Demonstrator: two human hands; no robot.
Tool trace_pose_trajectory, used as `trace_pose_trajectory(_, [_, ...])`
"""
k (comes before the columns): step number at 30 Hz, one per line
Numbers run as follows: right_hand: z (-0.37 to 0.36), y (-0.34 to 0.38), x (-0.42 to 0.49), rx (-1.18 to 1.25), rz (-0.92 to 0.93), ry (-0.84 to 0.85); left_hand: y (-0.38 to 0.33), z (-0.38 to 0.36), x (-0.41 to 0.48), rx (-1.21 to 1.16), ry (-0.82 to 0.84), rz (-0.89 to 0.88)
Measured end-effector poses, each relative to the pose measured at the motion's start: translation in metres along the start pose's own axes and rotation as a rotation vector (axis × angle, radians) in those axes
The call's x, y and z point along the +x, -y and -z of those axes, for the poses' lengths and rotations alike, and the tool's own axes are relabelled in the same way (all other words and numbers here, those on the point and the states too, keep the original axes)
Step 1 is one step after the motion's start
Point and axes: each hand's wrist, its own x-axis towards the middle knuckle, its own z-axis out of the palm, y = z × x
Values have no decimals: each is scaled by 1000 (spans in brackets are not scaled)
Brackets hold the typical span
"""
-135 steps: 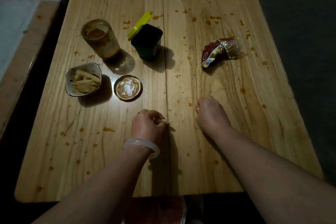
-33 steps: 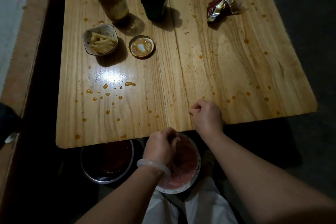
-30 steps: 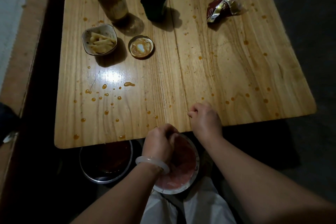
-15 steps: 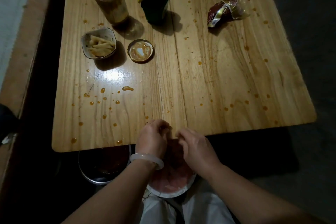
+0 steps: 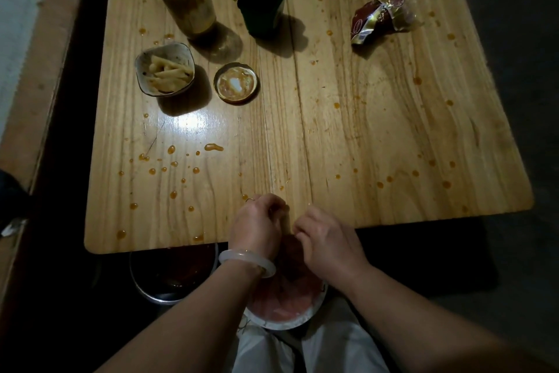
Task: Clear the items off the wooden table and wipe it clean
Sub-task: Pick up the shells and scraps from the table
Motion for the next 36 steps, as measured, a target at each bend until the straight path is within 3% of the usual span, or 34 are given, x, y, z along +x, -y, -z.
trace_pose_trajectory(5, [7,4,4,34,-52,32,-7,1,4,46,40,33])
trace_pose_trajectory(13, [35,-11,46,185,-98,-155,-37,-1,33,35,-20,-24])
trace_pose_trajectory(18, [68,-32,80,164,-142,-258,-62,-3,61,21,-127,-99])
trace_pose_trajectory(26, [147,-84,177,100,-314,-355,-118,-15,125,-17,-141,-133])
trace_pose_trajectory(31, [179,-116,233,3,-283,-489,-148,-26,159,-35,-173,-128])
trace_pose_trajectory(36, [208,-137,270,-48,-339,-374,-167,-34,175,-29,-198,-113])
